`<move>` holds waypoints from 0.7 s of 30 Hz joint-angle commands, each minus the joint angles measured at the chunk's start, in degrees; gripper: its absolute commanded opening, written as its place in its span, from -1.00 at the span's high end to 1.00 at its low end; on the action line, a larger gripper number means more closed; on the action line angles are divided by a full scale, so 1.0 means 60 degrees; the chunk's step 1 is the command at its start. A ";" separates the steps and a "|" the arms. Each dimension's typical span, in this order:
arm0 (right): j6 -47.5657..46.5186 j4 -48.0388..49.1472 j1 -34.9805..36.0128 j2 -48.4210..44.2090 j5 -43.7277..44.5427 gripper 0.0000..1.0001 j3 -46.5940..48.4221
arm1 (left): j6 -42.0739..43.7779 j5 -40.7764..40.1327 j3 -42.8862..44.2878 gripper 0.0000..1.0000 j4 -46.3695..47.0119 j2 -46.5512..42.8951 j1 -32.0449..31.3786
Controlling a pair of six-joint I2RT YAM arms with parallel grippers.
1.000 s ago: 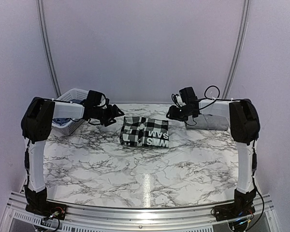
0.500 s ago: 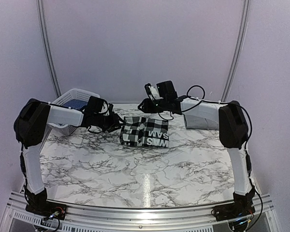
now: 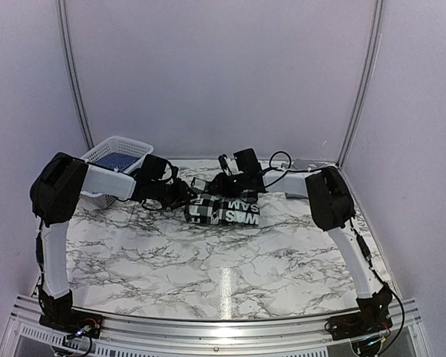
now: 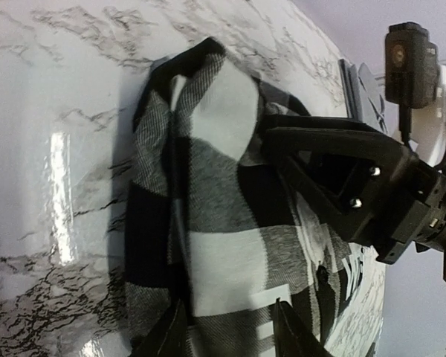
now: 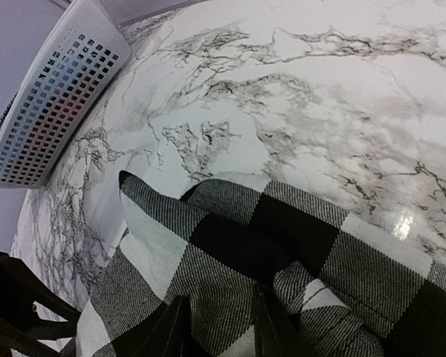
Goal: Fold and stack the long sleeve shirts
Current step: Smooth out the square-folded shirt at the center of the board.
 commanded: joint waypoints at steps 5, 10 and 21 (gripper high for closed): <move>0.0224 0.0388 -0.0097 -0.0676 -0.0366 0.34 -0.0840 | 0.0246 -0.0275 -0.0429 0.17 0.0144 -0.0387 -0.0640; -0.0179 0.0687 -0.0091 -0.2181 -0.0245 0.32 -0.3141 | 0.0083 -0.0660 -0.1329 0.18 0.0224 -0.1246 -0.1354; -0.0709 0.0311 0.0202 -0.4975 0.0048 0.24 -0.5715 | -0.0235 -0.1319 -0.4286 0.29 0.0989 -0.3688 -0.2260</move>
